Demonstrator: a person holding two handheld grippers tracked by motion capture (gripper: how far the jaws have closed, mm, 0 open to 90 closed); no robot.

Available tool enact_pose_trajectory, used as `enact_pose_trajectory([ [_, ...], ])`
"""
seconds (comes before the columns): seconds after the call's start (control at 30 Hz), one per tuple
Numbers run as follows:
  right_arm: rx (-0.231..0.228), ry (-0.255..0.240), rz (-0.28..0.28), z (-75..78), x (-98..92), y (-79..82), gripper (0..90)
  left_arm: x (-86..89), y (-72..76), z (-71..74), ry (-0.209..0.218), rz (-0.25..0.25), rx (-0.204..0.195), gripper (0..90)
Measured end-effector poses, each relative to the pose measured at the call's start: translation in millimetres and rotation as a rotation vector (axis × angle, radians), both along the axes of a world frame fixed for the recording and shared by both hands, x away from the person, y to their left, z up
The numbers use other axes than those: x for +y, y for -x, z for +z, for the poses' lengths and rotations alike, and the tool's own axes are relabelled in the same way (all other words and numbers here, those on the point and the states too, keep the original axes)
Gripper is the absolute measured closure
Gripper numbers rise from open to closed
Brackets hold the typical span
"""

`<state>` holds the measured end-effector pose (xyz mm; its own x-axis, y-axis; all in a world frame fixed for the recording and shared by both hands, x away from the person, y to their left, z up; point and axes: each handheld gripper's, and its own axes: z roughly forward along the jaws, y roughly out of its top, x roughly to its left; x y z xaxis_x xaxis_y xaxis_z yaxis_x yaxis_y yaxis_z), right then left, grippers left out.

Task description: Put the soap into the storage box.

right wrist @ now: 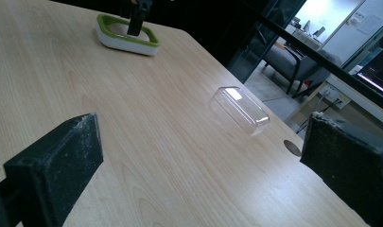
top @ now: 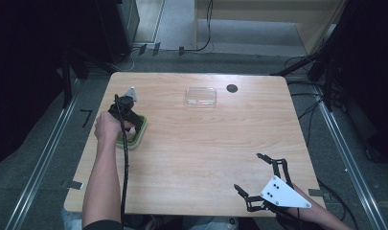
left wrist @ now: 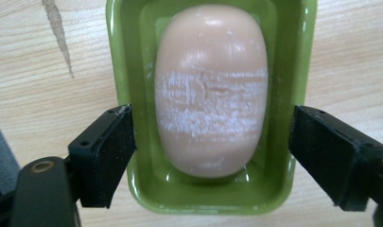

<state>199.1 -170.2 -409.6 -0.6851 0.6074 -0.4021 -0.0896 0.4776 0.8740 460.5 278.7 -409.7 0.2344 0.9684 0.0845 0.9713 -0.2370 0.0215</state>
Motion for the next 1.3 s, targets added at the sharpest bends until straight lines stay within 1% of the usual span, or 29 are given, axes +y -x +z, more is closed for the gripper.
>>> enact_pose_trajectory([
  [0.17, -0.001, 0.000, 0.002, 0.3, 1.0, 0.4, 0.0, -2.5, 7.8, 7.3, 0.027, -0.027, 0.024, 13.1],
  [0.23, -0.001, 0.002, 0.001, 0.2, 1.5, 0.4, 0.0, -2.6, 12.0, 11.5, 0.024, -0.039, 0.034, 12.1],
  [0.37, -0.002, 0.002, 0.003, 0.3, 0.8, 0.5, 0.0, -2.7, 20.6, 21.0, 0.019, -0.056, 0.033, 11.3],
  [0.43, -0.002, 0.001, 0.003, 0.3, 0.7, 0.6, 0.0, -4.1, 25.4, 25.9, 0.015, -0.073, 0.037, 11.4],
  [0.47, -0.002, 0.002, 0.003, 0.3, 0.7, 0.5, 0.0, -5.0, 28.4, 27.9, 0.017, -0.081, 0.033, 11.4],
  [0.53, -0.002, 0.001, 0.003, 0.3, 0.9, 0.5, 0.0, -6.4, 33.9, 31.1, 0.031, -0.104, 0.044, 11.4],
  [0.6, -0.001, 0.002, 0.001, 0.2, 1.4, 0.5, 0.0, -7.8, 40.3, 34.2, 0.024, -0.116, 0.041, 11.3],
  [0.67, -0.001, 0.003, 0.002, 0.3, 1.5, 0.6, 0.0, -8.7, 46.2, 36.0, 0.019, -0.134, 0.053, 11.6],
  [0.7, -0.001, 0.002, 0.001, 0.2, 1.5, 0.6, 0.0, -9.6, 49.7, 37.1, 0.015, -0.134, 0.043, 11.6],
  [0.8, -0.003, 0.003, 0.000, 0.1, 1.7, 0.6, 0.0, -11.1, 60.7, 42.1, 0.012, -0.150, 0.035, 11.6],
  [0.97, -0.003, 0.005, 0.001, 0.1, 1.9, 0.6, 0.0, -15.2, 77.8, 46.2, -0.008, -0.177, 0.053, 11.3],
  [1.13, -0.003, 0.007, 0.001, 0.2, 2.4, 0.7, 0.0, -23.6, 98.2, 48.8, -0.022, -0.219, 0.046, 10.8],
  [1.2, -0.002, 0.009, 0.003, 0.2, 2.5, 1.0, 0.0, -26.6, 106.4, 48.3, -0.020, -0.233, 0.048, 10.4],
  [1.3, -0.002, 0.009, 0.003, 0.2, 2.5, 1.0, 0.0, -29.9, 118.2, 45.1, -0.023, -0.249, 0.036, 9.9],
])
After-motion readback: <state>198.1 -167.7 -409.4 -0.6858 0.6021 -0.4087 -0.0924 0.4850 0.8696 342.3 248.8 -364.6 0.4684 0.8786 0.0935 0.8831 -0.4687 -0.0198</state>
